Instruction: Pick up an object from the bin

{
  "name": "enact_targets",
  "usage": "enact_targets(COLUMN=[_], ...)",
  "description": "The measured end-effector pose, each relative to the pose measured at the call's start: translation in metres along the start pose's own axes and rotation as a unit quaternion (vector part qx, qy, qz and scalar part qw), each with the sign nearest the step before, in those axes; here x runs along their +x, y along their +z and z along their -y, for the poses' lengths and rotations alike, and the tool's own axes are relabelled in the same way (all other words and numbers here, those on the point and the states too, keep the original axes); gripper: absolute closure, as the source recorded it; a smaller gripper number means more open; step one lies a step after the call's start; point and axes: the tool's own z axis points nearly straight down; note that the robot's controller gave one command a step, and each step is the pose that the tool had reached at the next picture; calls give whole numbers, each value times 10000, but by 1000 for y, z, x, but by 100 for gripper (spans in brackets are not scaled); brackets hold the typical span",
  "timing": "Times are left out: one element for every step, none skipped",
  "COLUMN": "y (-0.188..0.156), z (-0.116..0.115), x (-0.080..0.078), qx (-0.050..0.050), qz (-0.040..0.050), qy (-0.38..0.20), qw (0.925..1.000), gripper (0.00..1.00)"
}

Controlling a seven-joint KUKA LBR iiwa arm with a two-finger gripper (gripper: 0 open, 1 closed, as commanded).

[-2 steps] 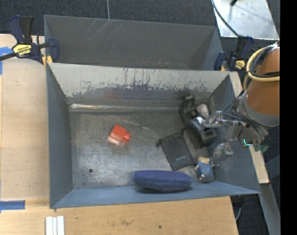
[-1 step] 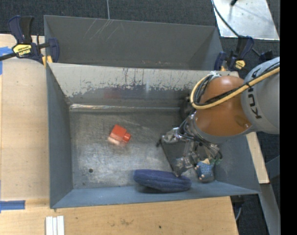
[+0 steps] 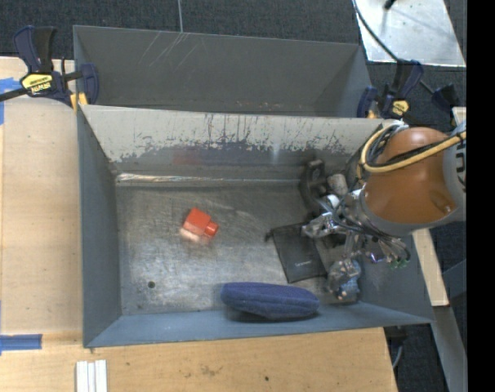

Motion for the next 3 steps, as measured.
enact_targets(y=[6, 2, -170], z=[-4, -5, -11], x=[-32, -39, -88], qx=[-3, 26, 14], qz=[-14, 124, 51], qy=[-483, -490, -1764], qw=[9988, 9987, 9843], gripper=[0, 100, 100])
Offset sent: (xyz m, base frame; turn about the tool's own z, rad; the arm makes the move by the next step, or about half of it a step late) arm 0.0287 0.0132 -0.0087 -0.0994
